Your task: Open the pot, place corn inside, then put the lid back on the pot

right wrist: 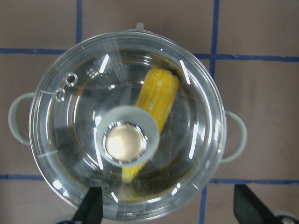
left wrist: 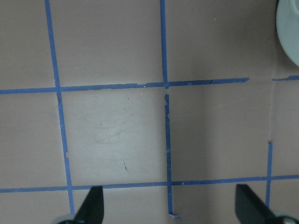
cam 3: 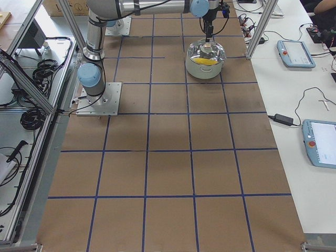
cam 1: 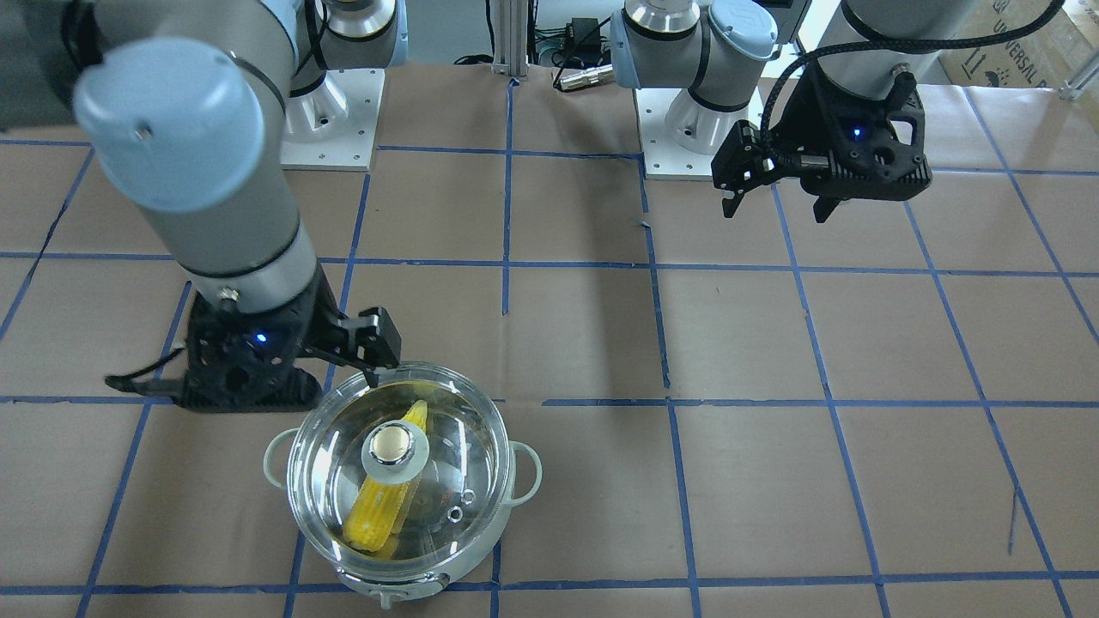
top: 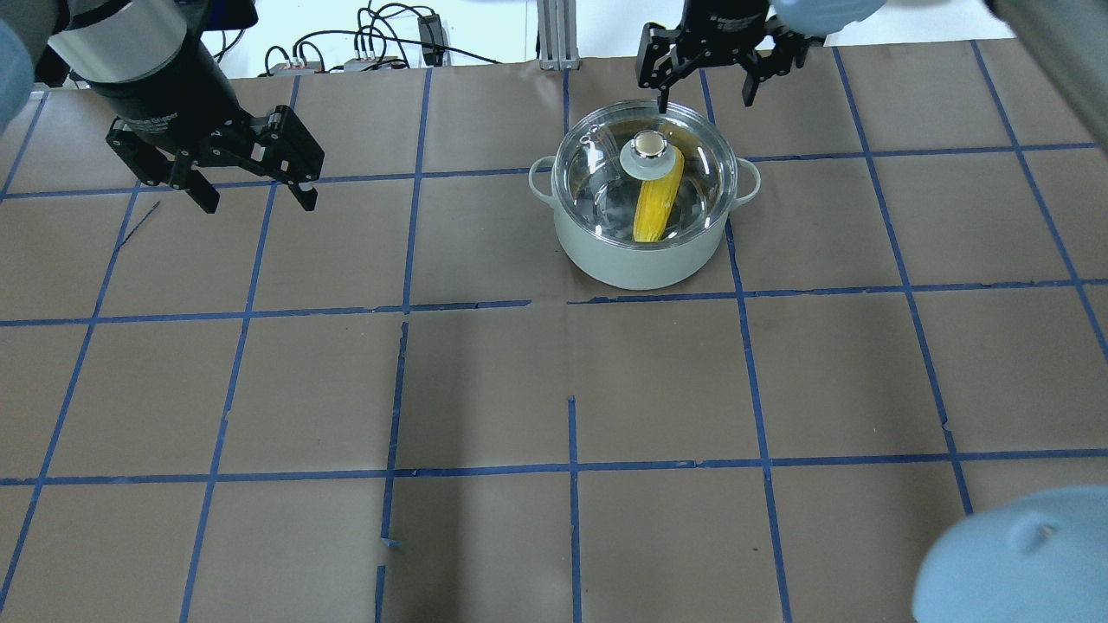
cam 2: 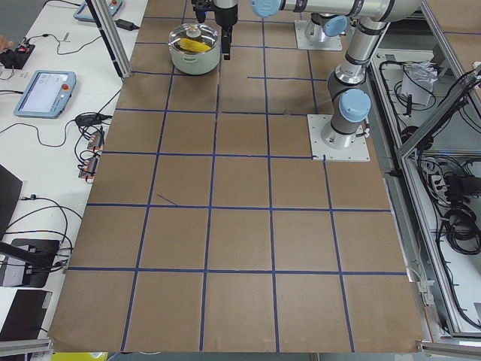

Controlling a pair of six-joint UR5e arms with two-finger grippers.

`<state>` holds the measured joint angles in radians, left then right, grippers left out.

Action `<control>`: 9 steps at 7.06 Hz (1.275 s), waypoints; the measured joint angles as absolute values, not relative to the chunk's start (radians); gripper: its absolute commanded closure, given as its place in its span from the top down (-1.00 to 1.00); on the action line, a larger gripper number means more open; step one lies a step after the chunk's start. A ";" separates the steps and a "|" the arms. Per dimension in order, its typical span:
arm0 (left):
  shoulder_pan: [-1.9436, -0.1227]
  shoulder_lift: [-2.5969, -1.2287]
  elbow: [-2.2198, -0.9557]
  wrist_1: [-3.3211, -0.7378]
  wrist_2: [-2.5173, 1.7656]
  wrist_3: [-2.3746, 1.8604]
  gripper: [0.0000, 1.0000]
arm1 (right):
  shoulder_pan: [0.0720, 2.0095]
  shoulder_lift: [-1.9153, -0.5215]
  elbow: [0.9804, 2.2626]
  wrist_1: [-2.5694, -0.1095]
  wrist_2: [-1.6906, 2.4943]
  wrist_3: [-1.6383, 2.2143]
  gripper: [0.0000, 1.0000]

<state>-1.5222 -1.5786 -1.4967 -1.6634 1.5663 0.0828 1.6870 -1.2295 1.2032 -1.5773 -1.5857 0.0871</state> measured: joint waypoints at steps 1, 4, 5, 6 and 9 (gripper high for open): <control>-1.522 -1.578 -1.497 -1.663 1.566 0.083 1.00 | 1.672 -1.303 1.215 -1.485 -1.586 0.078 1.00; -1.522 -1.577 -1.494 -1.663 1.570 0.083 1.00 | 1.622 -1.533 1.380 -1.389 -1.582 0.067 0.99; -1.522 -1.575 -1.491 -1.665 1.576 0.083 1.00 | 1.598 -1.599 1.468 -1.427 -1.577 0.049 0.97; -1.522 -1.572 -1.489 -1.666 1.579 0.082 1.00 | 1.569 -1.653 1.548 -1.472 -1.574 0.030 0.96; -1.522 -1.570 -1.491 -1.665 1.579 0.082 1.00 | 1.534 -1.693 1.590 -1.512 -1.573 0.017 0.97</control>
<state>-1.5219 -1.5697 -1.4914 -1.6647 1.5787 0.0823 1.5344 -1.6934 1.5903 -1.5125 -1.5726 0.0166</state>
